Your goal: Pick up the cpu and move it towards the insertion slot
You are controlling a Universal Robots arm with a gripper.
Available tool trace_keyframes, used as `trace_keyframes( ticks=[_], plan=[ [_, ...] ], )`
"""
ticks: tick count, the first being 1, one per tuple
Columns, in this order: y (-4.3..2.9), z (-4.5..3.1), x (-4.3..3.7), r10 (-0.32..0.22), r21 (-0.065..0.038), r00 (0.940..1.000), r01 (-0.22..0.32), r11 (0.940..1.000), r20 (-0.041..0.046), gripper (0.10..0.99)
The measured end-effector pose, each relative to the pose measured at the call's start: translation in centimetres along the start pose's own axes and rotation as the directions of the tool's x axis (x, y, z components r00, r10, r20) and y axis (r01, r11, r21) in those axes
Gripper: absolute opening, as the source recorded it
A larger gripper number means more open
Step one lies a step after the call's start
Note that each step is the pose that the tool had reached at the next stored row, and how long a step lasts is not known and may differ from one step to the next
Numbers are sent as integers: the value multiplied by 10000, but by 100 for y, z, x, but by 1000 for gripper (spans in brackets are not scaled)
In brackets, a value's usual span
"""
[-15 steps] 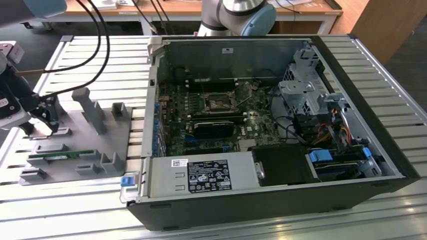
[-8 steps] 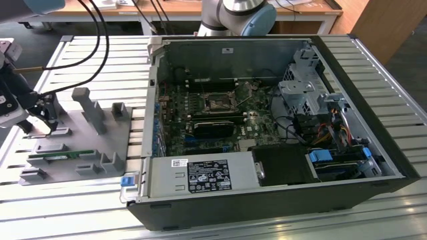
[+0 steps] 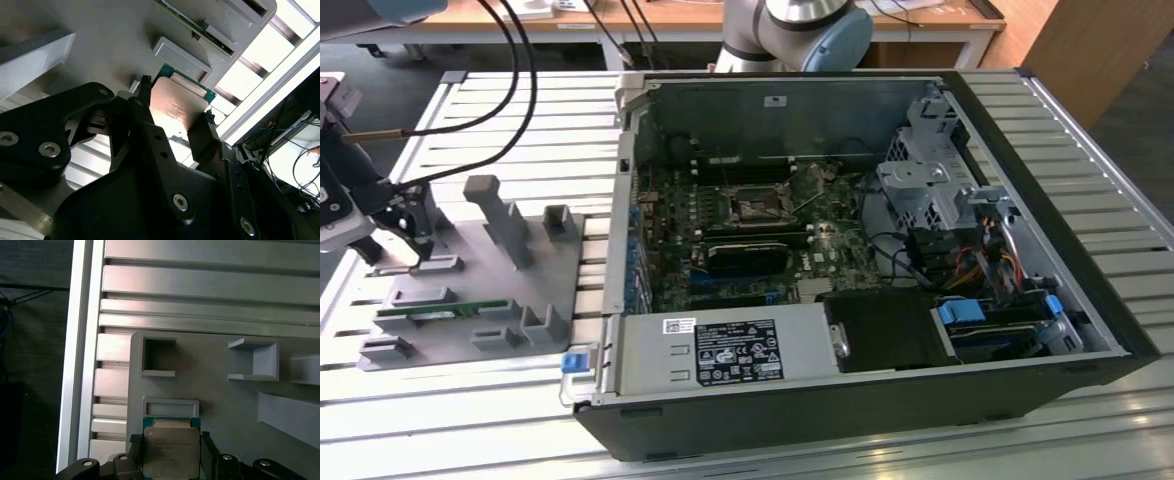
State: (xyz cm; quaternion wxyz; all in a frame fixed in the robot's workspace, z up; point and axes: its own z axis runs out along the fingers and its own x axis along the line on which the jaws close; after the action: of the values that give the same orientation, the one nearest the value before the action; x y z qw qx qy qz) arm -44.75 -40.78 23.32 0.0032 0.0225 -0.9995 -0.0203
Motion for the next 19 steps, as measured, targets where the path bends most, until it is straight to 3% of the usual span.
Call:
trace_keyframes(
  ticks=[19],
  plan=[
    [3, -63, 0, 0, 0, 10000, 0, 10000, 0, 541]
  ],
)
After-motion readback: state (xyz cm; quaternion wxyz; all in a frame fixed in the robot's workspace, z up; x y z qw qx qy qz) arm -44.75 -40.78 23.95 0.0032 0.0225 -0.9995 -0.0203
